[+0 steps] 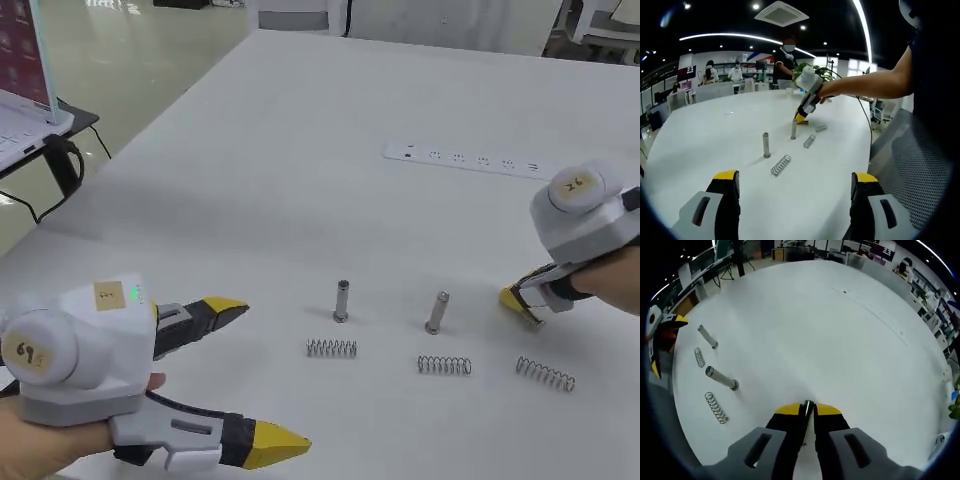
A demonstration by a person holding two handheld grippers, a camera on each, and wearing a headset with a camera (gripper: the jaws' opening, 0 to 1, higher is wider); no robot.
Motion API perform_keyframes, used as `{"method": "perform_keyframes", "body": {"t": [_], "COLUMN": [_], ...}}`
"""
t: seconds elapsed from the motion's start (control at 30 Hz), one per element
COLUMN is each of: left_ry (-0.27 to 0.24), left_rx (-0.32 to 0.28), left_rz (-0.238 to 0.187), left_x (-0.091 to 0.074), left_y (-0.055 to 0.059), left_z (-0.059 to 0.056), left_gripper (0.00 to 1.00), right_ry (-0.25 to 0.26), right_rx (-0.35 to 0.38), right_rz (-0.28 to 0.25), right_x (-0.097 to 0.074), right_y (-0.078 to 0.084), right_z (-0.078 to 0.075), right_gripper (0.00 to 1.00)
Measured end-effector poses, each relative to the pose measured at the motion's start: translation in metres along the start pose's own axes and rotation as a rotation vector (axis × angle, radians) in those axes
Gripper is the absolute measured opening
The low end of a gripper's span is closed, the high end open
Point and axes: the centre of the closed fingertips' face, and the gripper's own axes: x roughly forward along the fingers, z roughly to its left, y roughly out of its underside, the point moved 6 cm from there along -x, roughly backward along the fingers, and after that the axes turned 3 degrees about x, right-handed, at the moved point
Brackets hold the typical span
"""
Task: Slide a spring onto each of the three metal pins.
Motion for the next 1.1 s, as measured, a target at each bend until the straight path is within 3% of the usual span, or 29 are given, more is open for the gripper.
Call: {"method": "perform_keyframes", "body": {"t": [0.2, 0.5, 0.63, 0.7, 1.1], "left_ry": [-0.002, 0.002, 0.008, 0.010, 0.024], "left_rx": [0.002, 0.006, 0.008, 0.009, 0.022], "left_rz": [0.000, 0.001, 0.004, 0.005, 0.019], "left_x": [-0.001, -0.001, -0.001, -0.001, 0.000], "left_y": [-0.001, 0.000, 0.000, 0.000, 0.001], "left_z": [0.000, -0.001, -0.002, -0.002, -0.005], "left_gripper": [0.89, 0.88, 0.88, 0.88, 0.88], "right_ry": [0.033, 0.035, 0.043, 0.045, 0.064], "right_rx": [0.052, 0.084, 0.094, 0.098, 0.118], "right_rz": [0.016, -0.032, -0.057, -0.068, -0.121], "right_x": [0.003, -0.003, -0.018, -0.015, -0.042], "right_y": [-0.001, -0.005, -0.006, -0.008, 0.006], "right_z": [-0.002, -0.018, -0.008, -0.011, 0.006], "right_gripper": [0.05, 0.05, 0.05, 0.05, 0.05]}}
